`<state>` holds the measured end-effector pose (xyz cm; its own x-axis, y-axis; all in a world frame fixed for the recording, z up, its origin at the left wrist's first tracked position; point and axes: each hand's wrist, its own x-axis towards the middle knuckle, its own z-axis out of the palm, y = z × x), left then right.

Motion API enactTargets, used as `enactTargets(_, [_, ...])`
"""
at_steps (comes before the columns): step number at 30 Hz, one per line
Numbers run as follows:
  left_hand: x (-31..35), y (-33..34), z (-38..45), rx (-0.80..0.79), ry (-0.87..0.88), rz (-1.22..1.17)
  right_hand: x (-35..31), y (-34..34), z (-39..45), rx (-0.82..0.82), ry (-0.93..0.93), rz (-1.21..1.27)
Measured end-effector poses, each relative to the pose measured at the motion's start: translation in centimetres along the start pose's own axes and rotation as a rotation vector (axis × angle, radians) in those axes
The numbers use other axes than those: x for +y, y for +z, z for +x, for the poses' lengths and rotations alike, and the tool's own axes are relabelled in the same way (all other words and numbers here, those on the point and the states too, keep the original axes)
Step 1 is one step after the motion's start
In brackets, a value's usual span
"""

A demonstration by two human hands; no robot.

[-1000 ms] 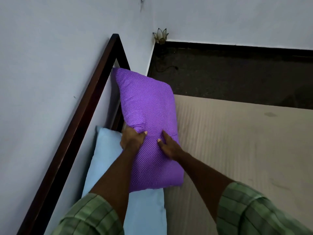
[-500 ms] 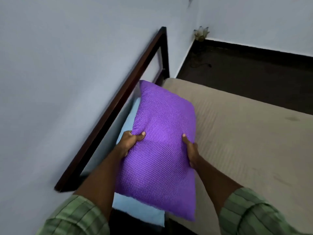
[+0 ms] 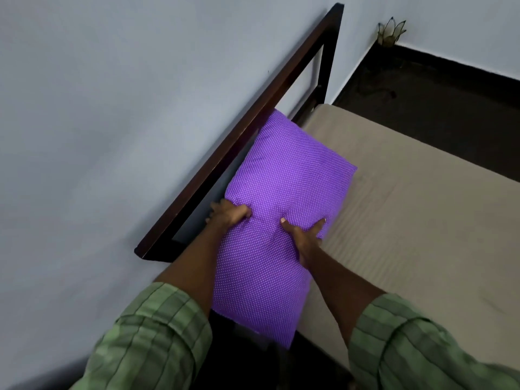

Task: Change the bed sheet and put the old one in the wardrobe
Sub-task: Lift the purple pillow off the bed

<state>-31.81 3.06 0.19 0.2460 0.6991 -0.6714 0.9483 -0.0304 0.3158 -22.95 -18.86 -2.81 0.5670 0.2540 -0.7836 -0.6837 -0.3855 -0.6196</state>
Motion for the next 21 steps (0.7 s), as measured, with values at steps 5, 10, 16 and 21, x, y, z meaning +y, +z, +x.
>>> enactTargets(5, [1.5, 0.8, 3.0, -0.096, 0.039, -0.102, 0.6, 1.5, 3.5, 0.07, 0.015, 0.009])
enactTargets(10, [-2.0, 3.4, 7.9, 0.02, 0.071, 0.145, 3.2, 2.8, 6.7, 0.067, -0.041, 0.177])
enactTargets(16, [-3.6, 4.5, 9.2, 0.076, 0.137, 0.239, 6.0, 1.0, 8.7, -0.079, 0.235, 0.42])
enactTargets(21, [-4.5, 4.2, 9.8, 0.114, 0.149, 0.225, 6.1, 1.3, 10.0, -0.086, 0.261, 0.377])
